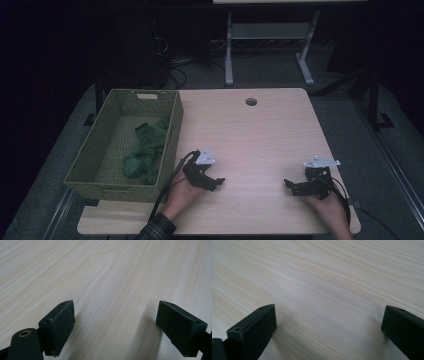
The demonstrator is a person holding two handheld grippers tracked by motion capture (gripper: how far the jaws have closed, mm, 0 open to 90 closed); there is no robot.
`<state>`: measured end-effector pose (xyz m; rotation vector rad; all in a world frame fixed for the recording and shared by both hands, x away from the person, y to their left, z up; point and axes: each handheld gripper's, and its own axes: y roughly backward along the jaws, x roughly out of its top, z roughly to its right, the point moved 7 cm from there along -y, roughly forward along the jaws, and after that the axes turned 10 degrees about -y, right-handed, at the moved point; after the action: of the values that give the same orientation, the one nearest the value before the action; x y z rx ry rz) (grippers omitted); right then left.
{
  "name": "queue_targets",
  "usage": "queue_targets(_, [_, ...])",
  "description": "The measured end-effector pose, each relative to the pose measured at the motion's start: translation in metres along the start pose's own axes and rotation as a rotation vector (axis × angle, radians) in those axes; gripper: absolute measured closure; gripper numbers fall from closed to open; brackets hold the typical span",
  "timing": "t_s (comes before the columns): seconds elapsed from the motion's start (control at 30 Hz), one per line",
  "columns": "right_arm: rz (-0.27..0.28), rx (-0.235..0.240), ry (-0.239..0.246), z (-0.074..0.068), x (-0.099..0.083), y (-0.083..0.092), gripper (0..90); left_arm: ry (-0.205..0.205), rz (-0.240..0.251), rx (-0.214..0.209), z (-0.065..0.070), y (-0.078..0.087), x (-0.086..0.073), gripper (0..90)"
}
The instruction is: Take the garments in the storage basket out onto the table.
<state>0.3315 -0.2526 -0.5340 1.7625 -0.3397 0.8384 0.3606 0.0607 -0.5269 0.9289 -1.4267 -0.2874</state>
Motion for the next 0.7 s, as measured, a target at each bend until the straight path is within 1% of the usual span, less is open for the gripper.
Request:
queue_targets(0.13, [0.0, -0.002, -0.001, 0.0, 0.0, 0.0, 0.0, 0.001, -0.002, -0.002, 0.0, 0.0, 0.0, 14.4])
queue_targets(0.27, [0.0, -0.001, -0.001, 0.0, 0.0, 0.0, 0.0, -0.016, -0.004, -0.007, -0.002, 0.002, -0.002, 14.3])
queue_targets(0.3, [0.0, -0.002, -0.001, 0.0, 0.0, 0.0, 0.0, -0.012, -0.004, -0.006, -0.002, 0.002, -0.002, 14.3])
queue_targets(0.37, [0.0, -0.002, 0.0, 0.0, 0.0, 0.0, 0.0, -0.004, 0.001, -0.001, -0.002, 0.004, -0.003, 14.2])
queue_targets(0.47, [0.0, -0.002, 0.001, 0.0, 0.0, 0.0, 0.0, -0.015, -0.022, 0.009, -0.005, 0.007, -0.004, 14.2])
queue_targets(0.5, [0.0, -0.002, 0.001, 0.0, 0.0, 0.0, 0.0, -0.019, -0.018, 0.015, -0.006, 0.008, -0.004, 14.2])
queue_targets(0.57, [0.0, -0.002, 0.0, 0.0, 0.0, 0.0, 0.0, -0.014, -0.007, 0.006, -0.006, 0.01, -0.003, 14.2])
queue_targets(0.63, [0.0, -0.002, 0.001, 0.0, 0.0, 0.0, 0.0, -0.016, -0.007, 0.003, -0.006, 0.011, -0.002, 14.2])
queue_targets(0.7, [0.0, -0.002, 0.0, 0.0, 0.0, 0.0, 0.0, -0.002, -0.002, -0.004, -0.007, 0.012, -0.001, 14.2])
